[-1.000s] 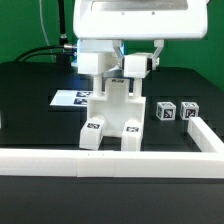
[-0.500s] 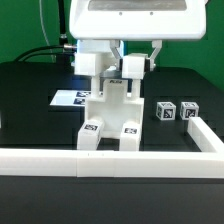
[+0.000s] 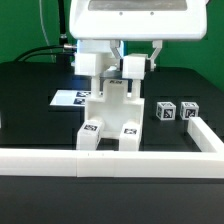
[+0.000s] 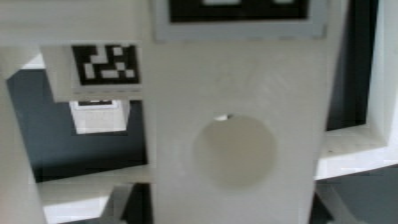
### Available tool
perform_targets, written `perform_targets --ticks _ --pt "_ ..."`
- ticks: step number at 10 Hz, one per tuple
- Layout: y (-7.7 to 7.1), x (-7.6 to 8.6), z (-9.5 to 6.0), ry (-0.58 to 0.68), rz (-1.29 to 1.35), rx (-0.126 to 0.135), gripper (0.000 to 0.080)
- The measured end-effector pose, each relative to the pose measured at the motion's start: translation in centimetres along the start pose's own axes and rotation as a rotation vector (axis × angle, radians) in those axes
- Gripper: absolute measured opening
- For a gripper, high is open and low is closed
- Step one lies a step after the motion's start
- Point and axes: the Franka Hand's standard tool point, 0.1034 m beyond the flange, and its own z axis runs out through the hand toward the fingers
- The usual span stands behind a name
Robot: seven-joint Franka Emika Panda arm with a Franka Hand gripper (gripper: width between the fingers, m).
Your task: Assemble chair
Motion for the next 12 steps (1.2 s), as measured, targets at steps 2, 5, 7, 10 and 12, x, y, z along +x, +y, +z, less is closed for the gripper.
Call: perform_targets --ticks 2,5,7,10,12 --pt "0.7 1.3 0.1 0.004 0.025 0.001 0.0285" --pt "0.6 1.3 0.1 0.006 0.025 0.001 0.0285" --pt "0.1 1.2 0.1 0.005 0.094 0.003 0.0285" --pt "-0.5 1.0 0.2 0.009 0.149 0.007 0.0285" --pt "-0.5 1.0 0.1 0.010 0.135 0.006 0.0285"
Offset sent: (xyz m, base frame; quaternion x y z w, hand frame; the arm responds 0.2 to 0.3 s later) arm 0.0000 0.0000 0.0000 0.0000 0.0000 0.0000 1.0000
